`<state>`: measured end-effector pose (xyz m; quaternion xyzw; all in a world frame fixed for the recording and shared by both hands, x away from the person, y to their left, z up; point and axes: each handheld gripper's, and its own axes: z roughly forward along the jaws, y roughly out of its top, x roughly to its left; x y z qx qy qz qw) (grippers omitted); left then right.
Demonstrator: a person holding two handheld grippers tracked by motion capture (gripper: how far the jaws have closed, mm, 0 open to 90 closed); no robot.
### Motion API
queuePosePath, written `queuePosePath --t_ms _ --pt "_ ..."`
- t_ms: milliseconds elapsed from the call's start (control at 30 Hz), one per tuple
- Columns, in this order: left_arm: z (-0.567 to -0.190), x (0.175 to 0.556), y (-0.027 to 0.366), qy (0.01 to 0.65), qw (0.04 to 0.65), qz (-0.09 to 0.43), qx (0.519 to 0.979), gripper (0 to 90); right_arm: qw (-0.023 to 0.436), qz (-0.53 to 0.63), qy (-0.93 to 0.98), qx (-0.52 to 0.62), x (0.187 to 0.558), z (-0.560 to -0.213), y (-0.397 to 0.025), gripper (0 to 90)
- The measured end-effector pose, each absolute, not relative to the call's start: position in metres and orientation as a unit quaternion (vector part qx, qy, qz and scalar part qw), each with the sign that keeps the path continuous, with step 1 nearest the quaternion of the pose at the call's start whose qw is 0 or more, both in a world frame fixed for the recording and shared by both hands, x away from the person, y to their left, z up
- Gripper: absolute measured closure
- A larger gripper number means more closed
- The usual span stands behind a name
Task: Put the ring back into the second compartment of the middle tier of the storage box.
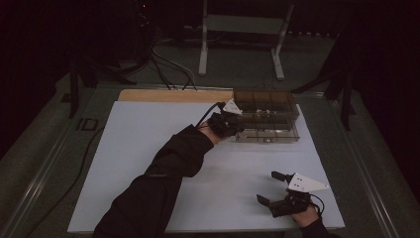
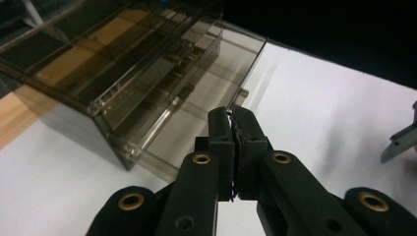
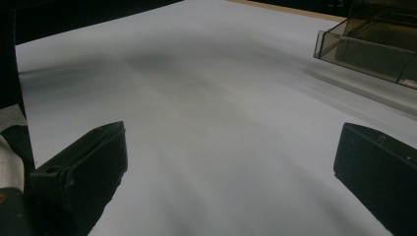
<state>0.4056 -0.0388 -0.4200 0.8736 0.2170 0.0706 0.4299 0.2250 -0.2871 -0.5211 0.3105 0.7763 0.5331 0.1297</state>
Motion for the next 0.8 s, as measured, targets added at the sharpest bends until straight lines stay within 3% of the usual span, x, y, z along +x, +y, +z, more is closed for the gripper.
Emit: queuePosePath --t_ms 800 --pt "-0.421 0.423 -0.077 0.214 0.443 0.057 0.868 90.0 0.128 0.534 0.776 0.311 0.224 -0.521 -0.288 0.0"
